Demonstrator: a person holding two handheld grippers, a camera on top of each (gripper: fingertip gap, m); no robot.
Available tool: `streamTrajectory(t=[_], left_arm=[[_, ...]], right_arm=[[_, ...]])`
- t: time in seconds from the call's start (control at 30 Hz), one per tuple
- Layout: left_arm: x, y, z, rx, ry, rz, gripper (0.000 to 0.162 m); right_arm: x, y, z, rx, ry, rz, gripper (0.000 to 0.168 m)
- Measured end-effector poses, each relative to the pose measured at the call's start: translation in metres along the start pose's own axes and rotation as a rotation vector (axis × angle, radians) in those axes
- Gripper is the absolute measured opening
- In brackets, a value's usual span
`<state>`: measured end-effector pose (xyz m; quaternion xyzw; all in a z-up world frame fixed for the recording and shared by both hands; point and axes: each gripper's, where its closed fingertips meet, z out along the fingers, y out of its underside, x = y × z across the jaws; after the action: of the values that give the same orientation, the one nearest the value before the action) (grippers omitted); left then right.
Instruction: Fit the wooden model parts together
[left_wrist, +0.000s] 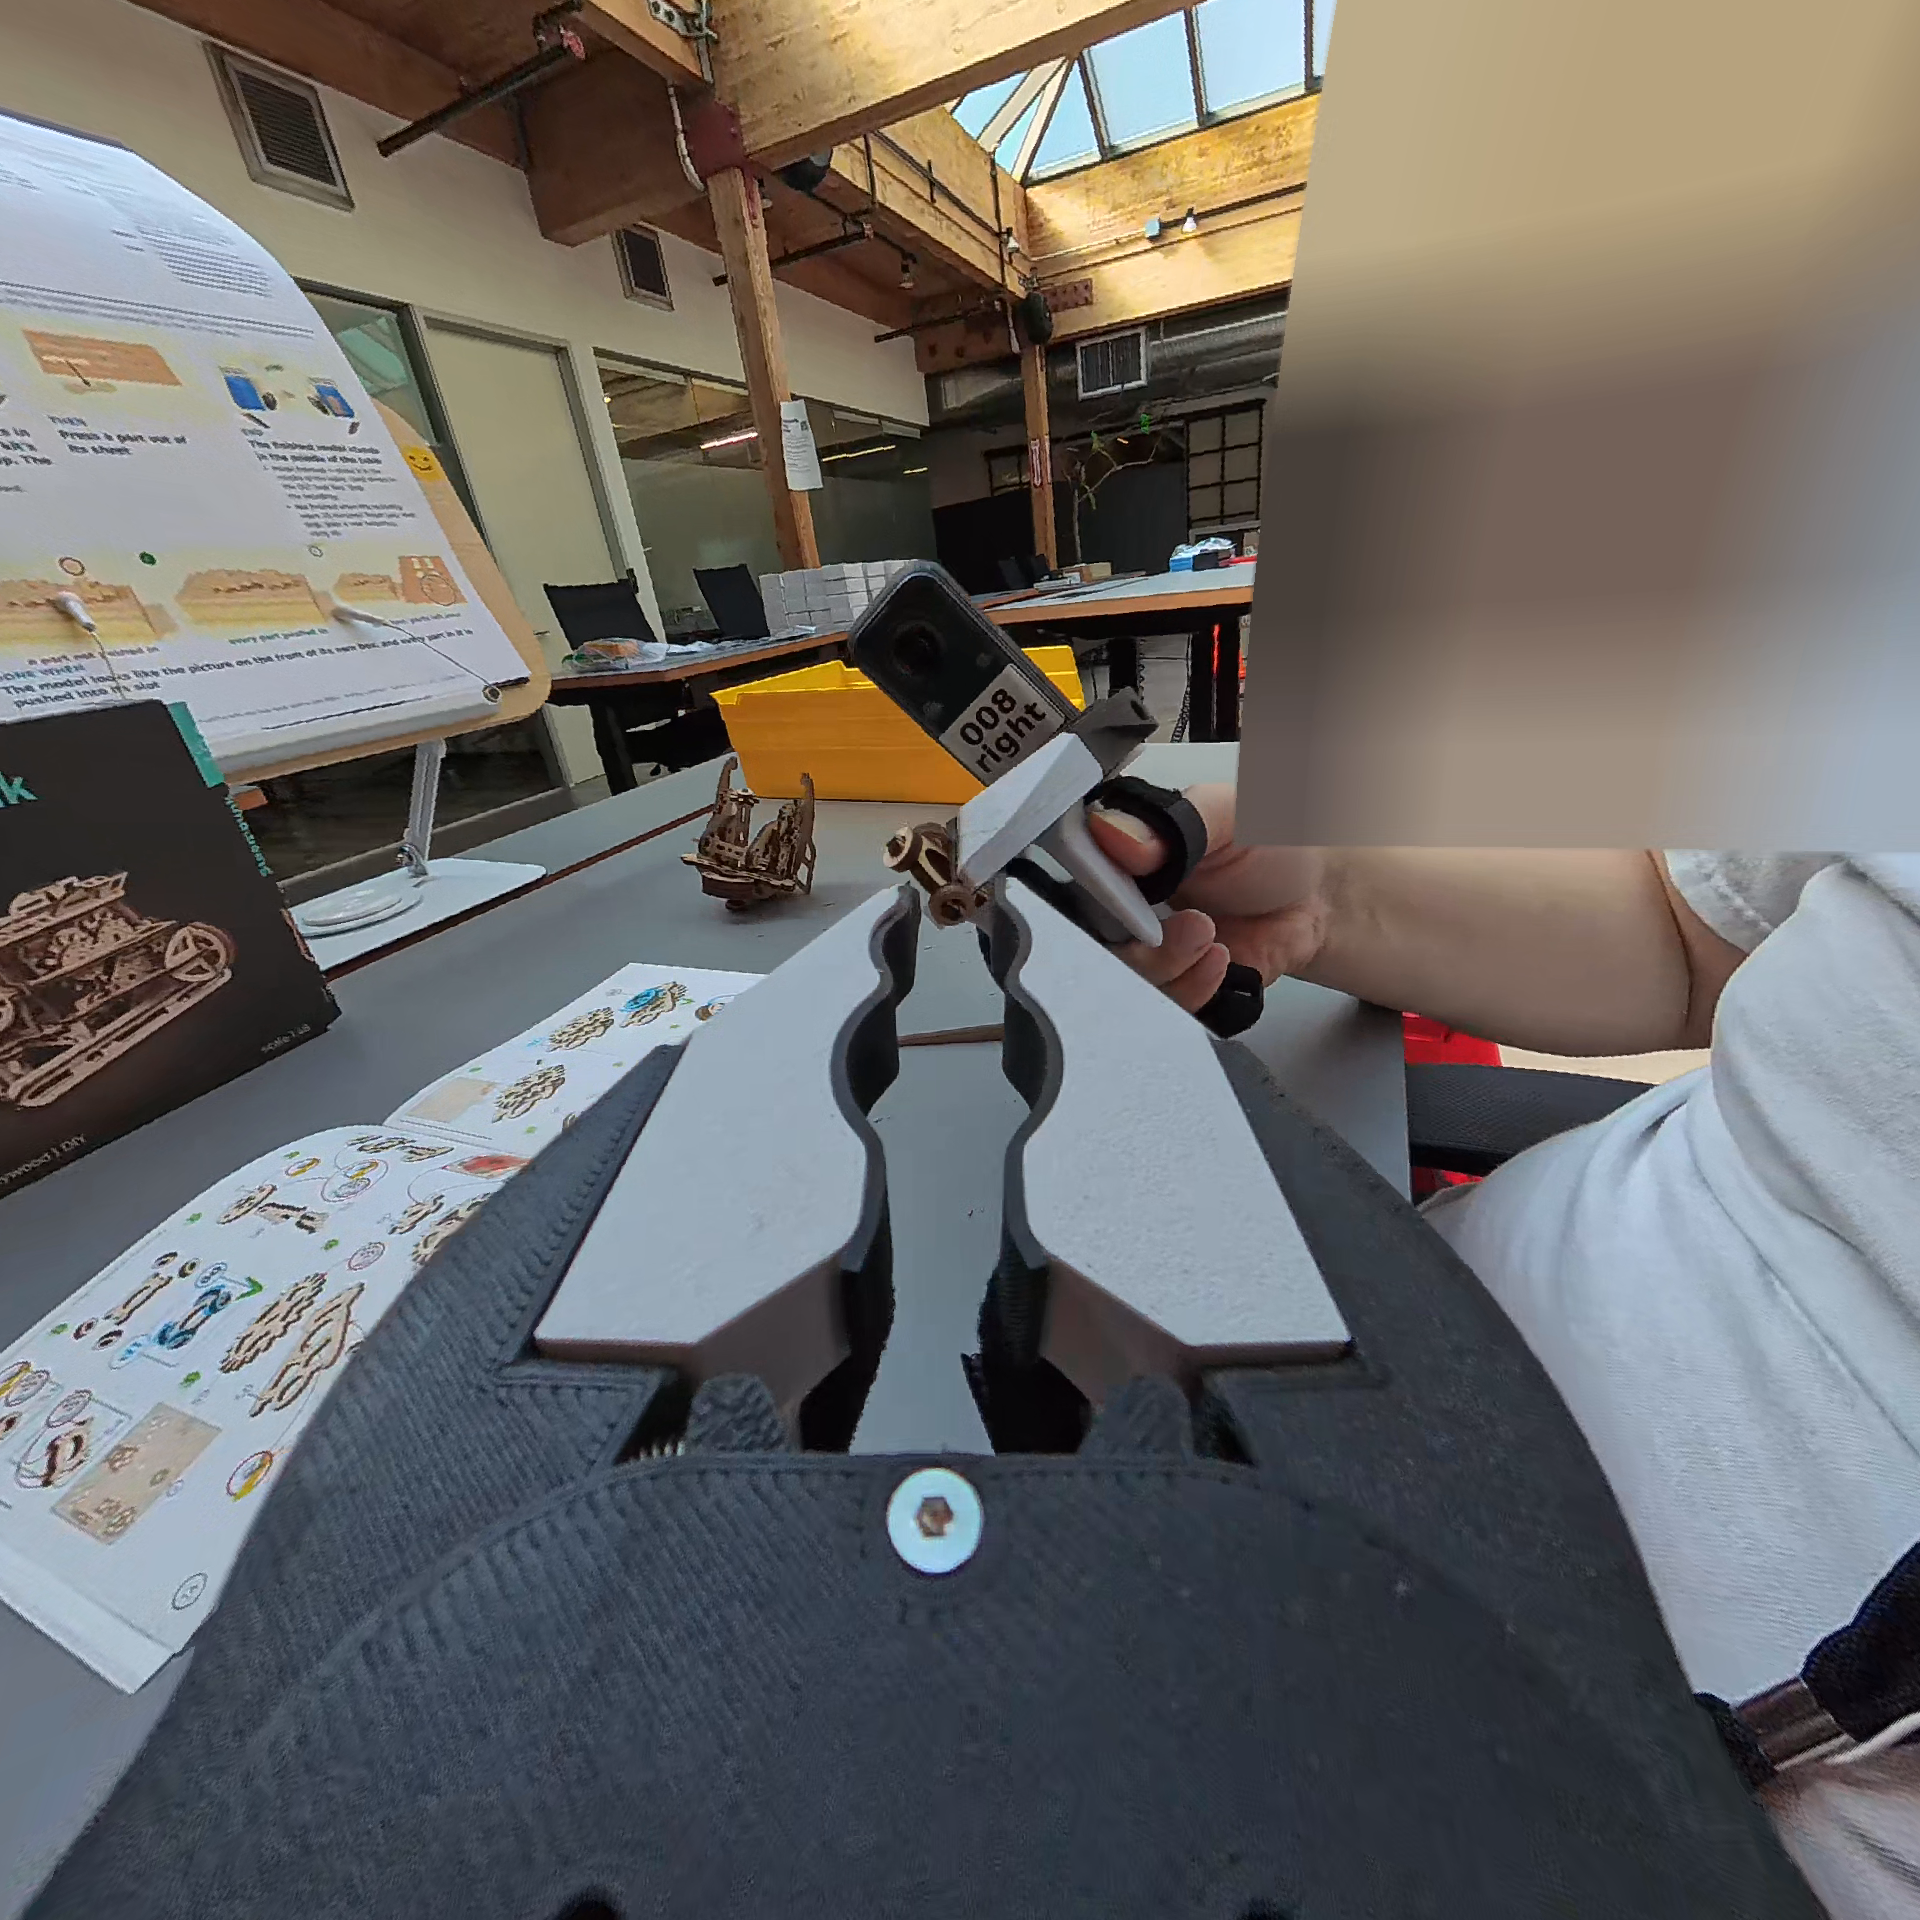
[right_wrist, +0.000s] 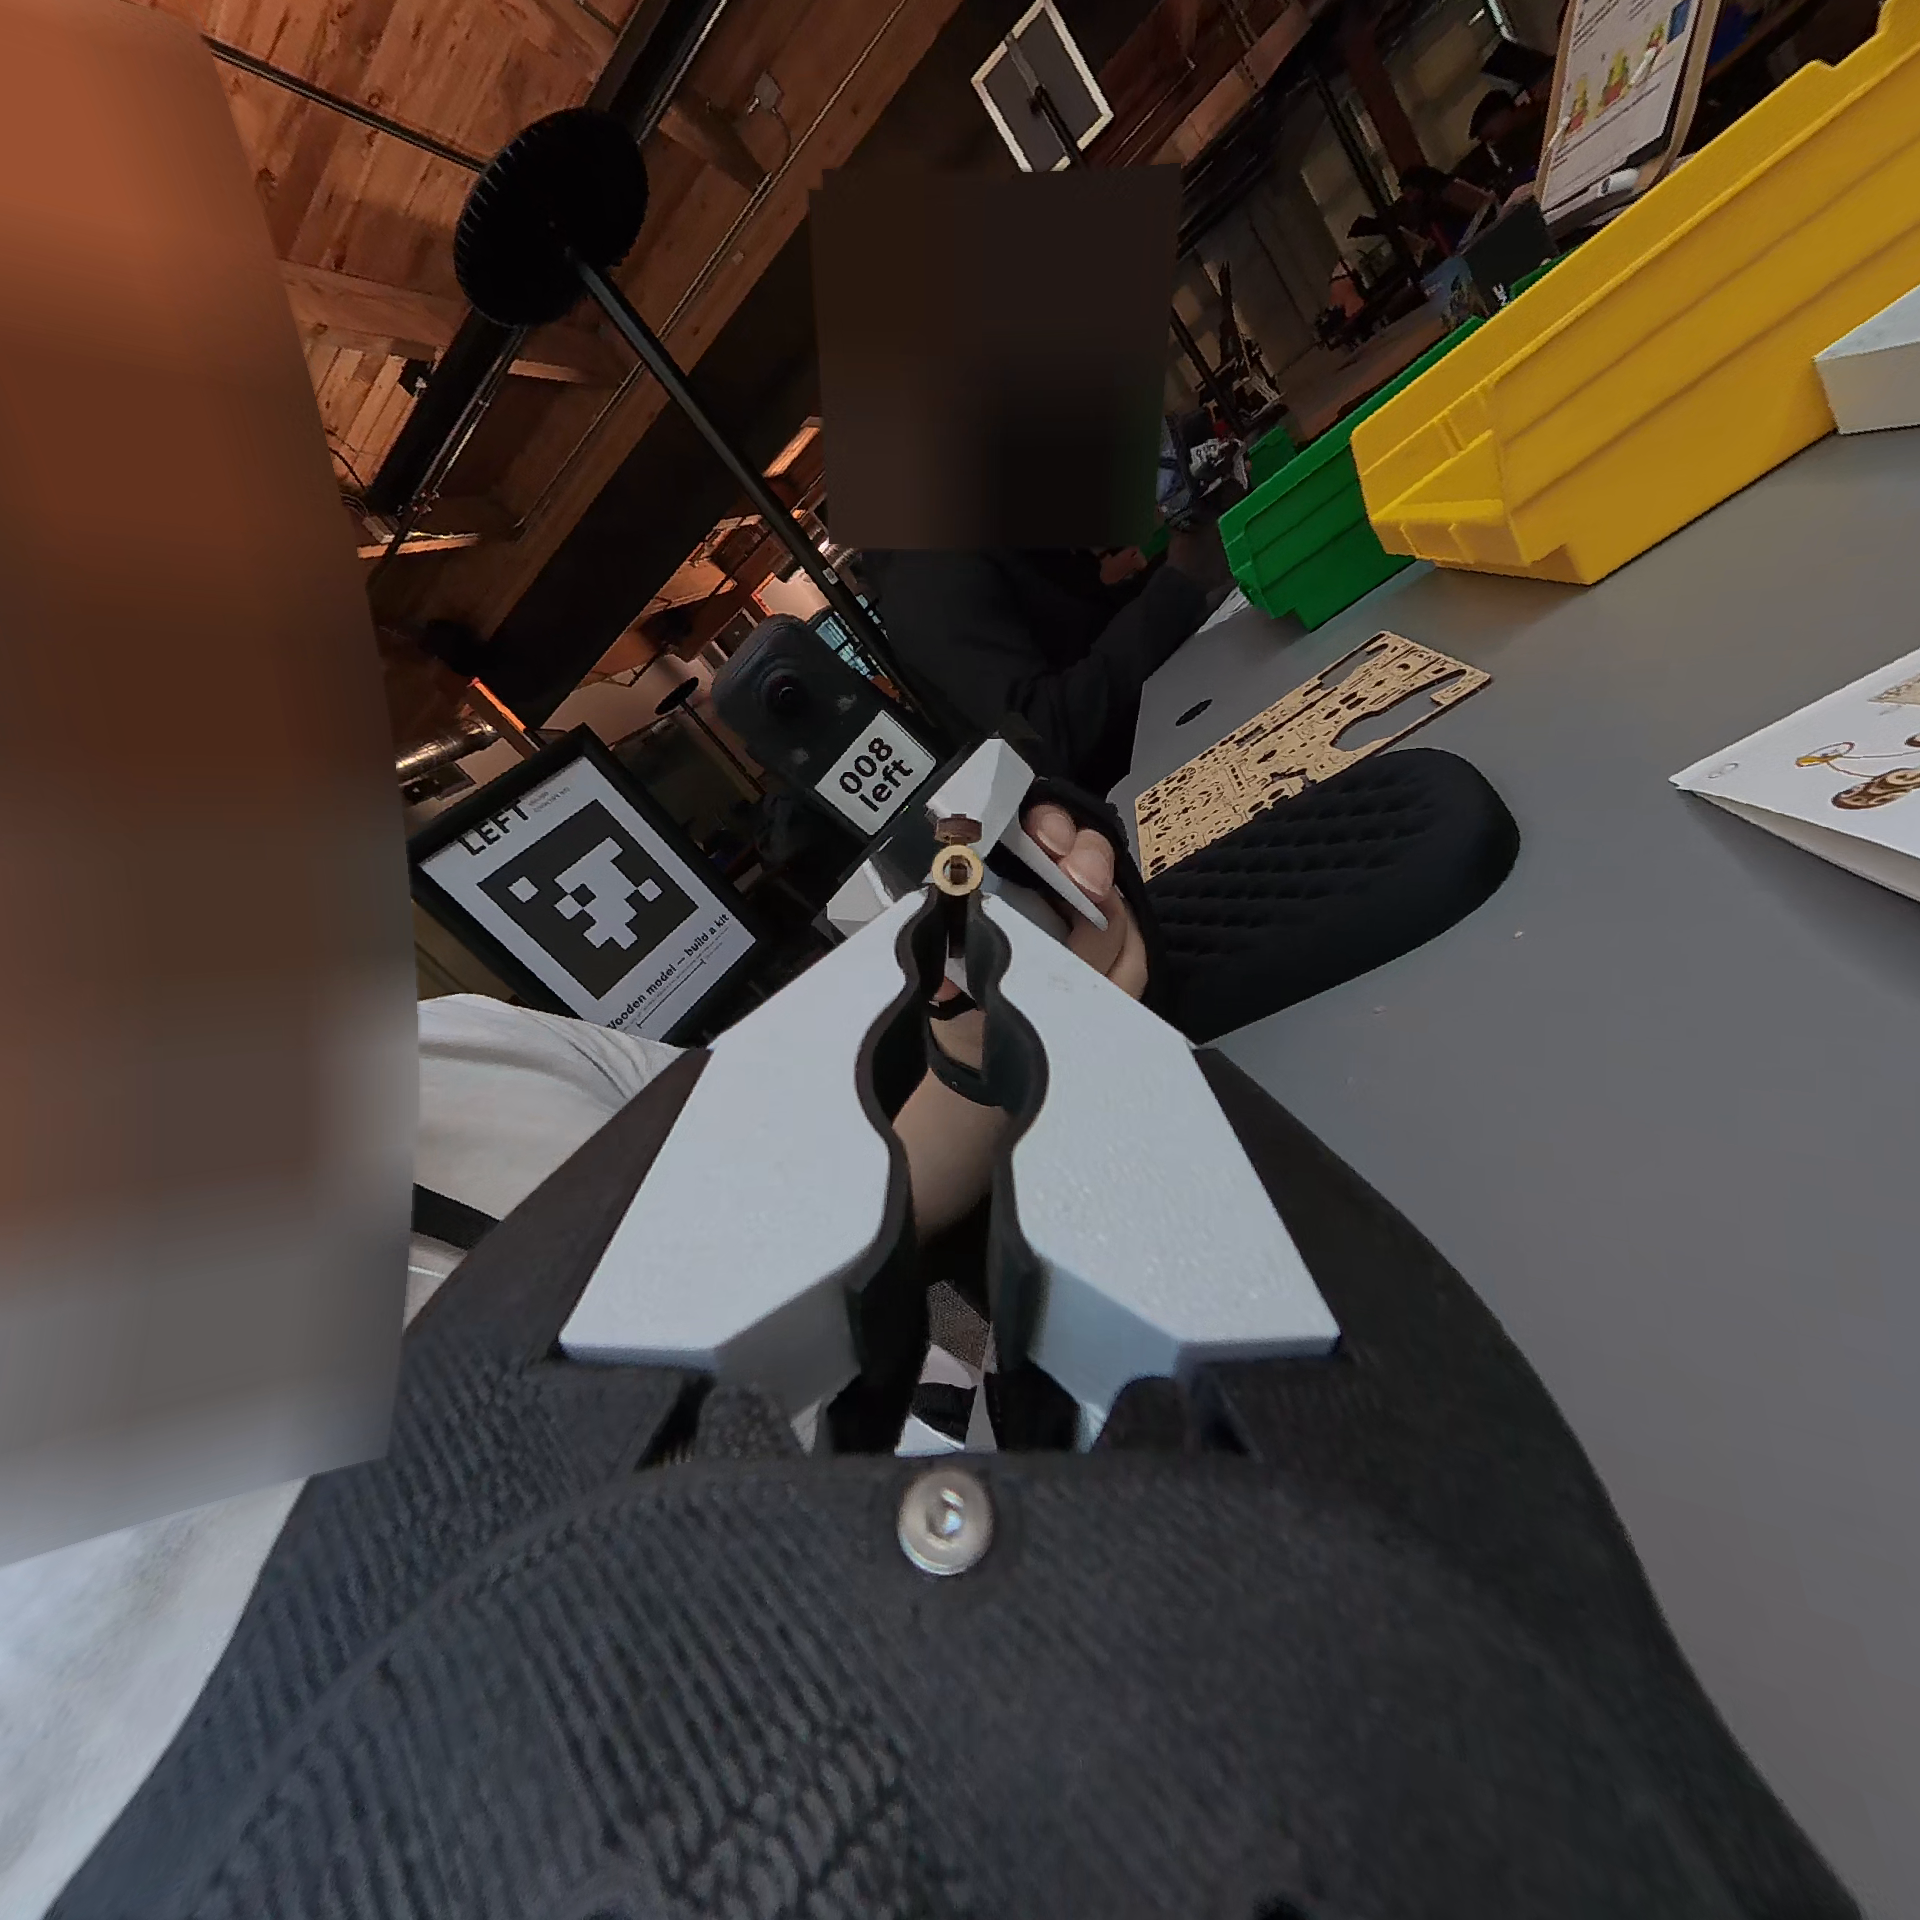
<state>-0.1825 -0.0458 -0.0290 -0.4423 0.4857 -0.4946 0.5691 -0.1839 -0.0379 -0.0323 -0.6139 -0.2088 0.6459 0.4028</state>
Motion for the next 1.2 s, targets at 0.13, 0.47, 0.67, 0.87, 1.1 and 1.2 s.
streamTrajectory(t=[0.13, 0.47, 0.67, 0.87, 1.1, 1.2], left_arm=[[0.001, 0.005, 0.003, -0.029, -0.002, 0.018, 0.011], [0.003, 0.007, 0.003, -0.050, -0.018, 0.084, 0.006], [0.012, 0.018, 0.007, -0.112, 0.057, 0.051, 0.006], [0.034, 0.044, 0.014, -0.260, 0.183, 0.055, 0.006], [0.044, 0.060, 0.016, -0.351, 0.229, 0.081, 0.006], [0.044, 0.059, 0.016, -0.347, 0.233, 0.075, 0.006]], right_arm=[[-0.003, 0.003, 0.004, -0.013, -0.020, 0.001, 0.000], [-0.001, 0.000, -0.001, -0.033, 0.017, -0.058, 0.021], [-0.010, -0.016, -0.018, -0.157, 0.094, -0.253, 0.021], [-0.002, 0.014, -0.027, -0.692, 0.137, -0.323, 0.020], [0.013, 0.052, -0.034, -1.174, 0.154, -0.310, 0.020], [0.015, 0.061, -0.033, -1.261, 0.146, -0.299, 0.017]])
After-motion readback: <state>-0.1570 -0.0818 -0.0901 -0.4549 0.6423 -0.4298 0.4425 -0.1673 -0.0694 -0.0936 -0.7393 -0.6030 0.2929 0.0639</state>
